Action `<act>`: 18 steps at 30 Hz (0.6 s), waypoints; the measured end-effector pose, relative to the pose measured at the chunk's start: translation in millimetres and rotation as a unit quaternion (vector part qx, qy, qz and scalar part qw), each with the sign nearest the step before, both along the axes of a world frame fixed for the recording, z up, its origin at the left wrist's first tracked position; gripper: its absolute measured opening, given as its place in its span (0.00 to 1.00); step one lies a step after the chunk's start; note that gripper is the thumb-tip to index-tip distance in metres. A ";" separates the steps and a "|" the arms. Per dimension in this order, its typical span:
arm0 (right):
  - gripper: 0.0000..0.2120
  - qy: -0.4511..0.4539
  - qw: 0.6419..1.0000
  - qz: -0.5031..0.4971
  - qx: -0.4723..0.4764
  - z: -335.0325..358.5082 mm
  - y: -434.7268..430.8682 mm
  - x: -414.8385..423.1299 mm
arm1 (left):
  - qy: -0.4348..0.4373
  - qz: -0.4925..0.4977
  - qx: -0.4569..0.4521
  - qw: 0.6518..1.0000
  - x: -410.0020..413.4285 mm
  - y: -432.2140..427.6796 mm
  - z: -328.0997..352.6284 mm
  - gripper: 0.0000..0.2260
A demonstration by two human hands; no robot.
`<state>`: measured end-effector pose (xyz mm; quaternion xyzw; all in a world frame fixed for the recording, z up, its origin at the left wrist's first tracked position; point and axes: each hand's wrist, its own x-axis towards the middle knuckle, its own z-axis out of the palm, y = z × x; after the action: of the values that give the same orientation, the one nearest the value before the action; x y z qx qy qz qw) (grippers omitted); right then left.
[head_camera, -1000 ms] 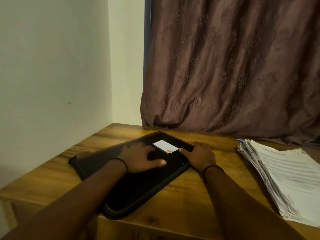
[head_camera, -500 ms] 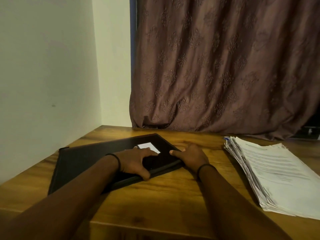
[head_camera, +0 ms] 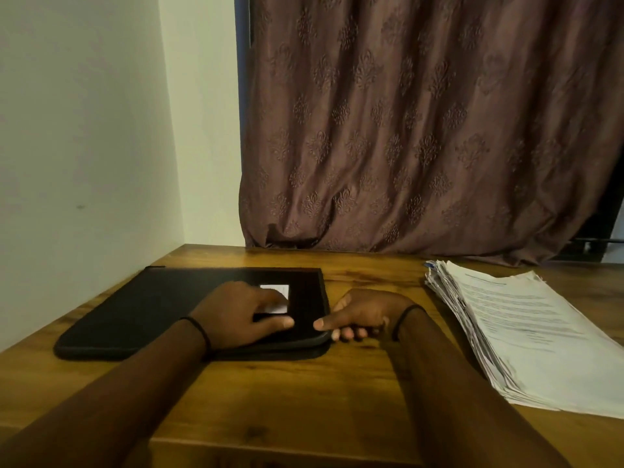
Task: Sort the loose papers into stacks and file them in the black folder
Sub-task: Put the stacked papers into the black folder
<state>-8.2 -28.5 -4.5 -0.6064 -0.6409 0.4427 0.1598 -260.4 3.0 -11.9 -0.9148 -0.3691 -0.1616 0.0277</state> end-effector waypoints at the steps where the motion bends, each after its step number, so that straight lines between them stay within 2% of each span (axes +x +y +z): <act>1: 0.14 -0.009 0.999 0.039 -0.028 1.7 -2.0 -3.0 | -0.039 0.017 -0.011 0.999 -4.0 3.5 -0.3 0.46; 3: 0.14 -0.004 0.997 0.063 -0.041 0.3 -0.6 -8.6 | -0.094 0.057 -0.044 0.993 -4.4 9.4 -2.0 0.47; 6: 0.15 0.052 0.990 -0.100 0.081 -15.0 13.0 -12.1 | -0.096 0.083 -0.083 0.988 4.6 16.0 -5.7 0.29; 8: 0.12 0.071 0.950 -0.223 0.208 -31.2 27.4 -9.9 | -0.083 0.081 -0.082 0.990 5.3 17.0 -7.6 0.20; 10: 0.09 -0.015 0.912 -0.278 0.302 -43.4 43.3 -6.4 | -0.086 0.077 -0.080 0.990 3.6 17.2 -8.4 0.18; 12: 0.04 -0.104 0.900 -0.273 0.323 -46.3 53.0 -7.7 | -0.094 0.071 -0.081 0.990 3.4 16.4 -8.9 0.17; 14: 0.12 -0.179 0.892 -0.250 0.331 -46.1 62.1 -11.9 | -0.105 0.064 -0.085 0.989 4.0 15.6 -9.6 0.20; 16: 0.15 -0.231 0.882 -0.222 0.345 -46.9 73.4 -13.7 | -0.128 0.053 -0.097 0.986 2.2 14.2 -9.4 0.27; 18: 0.13 -0.267 0.875 -0.197 0.354 -47.9 83.8 -13.0 | -0.141 0.028 -0.109 0.983 -1.3 12.6 -9.0 0.37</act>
<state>-21.2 55.3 -52.4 -0.7181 -0.6405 -0.0324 0.2705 -261.7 15.6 -20.9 -0.8694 -0.4107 -0.2470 -0.1203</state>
